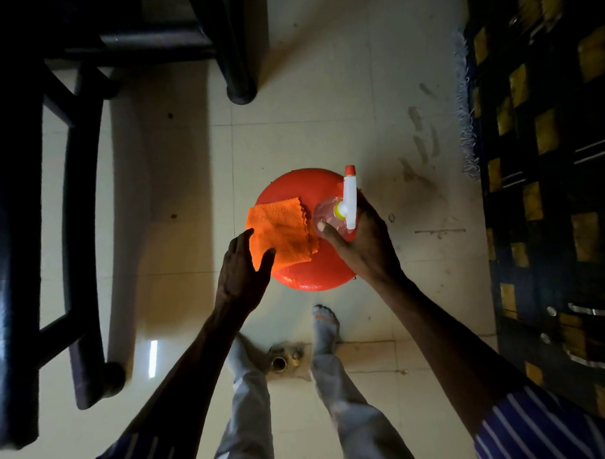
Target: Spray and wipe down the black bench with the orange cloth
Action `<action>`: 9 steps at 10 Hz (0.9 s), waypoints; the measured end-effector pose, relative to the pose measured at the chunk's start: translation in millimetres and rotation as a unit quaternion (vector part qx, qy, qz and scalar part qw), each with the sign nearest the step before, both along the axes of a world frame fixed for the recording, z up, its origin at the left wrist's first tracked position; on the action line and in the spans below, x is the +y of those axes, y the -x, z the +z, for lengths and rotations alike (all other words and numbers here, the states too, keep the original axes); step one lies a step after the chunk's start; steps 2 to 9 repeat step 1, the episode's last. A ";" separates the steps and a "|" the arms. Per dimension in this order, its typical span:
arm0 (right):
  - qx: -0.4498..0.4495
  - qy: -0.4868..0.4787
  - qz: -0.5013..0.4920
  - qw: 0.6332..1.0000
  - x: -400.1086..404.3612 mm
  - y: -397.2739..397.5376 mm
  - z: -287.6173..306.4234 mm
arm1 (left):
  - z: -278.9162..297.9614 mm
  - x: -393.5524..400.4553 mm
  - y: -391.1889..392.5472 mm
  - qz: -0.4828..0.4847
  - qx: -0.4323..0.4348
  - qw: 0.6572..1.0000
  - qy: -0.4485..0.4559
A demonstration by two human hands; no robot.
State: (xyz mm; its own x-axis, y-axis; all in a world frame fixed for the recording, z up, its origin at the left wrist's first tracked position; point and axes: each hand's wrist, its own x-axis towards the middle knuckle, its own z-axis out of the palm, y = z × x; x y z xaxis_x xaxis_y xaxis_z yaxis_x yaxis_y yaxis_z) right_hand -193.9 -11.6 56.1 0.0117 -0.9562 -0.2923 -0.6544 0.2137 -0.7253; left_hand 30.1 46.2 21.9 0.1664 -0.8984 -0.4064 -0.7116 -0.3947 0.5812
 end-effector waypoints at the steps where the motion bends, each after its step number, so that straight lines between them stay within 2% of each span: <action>1: 0.030 -0.039 0.018 0.999 10.0 5.1 8.9 | 24.9 4.6 7.7 -0.015 -0.010 1.000 0.023; 9: 0.030 -0.039 0.018 0.999 10.0 5.1 8.9 | 24.9 4.6 7.7 -0.015 -0.010 1.000 0.023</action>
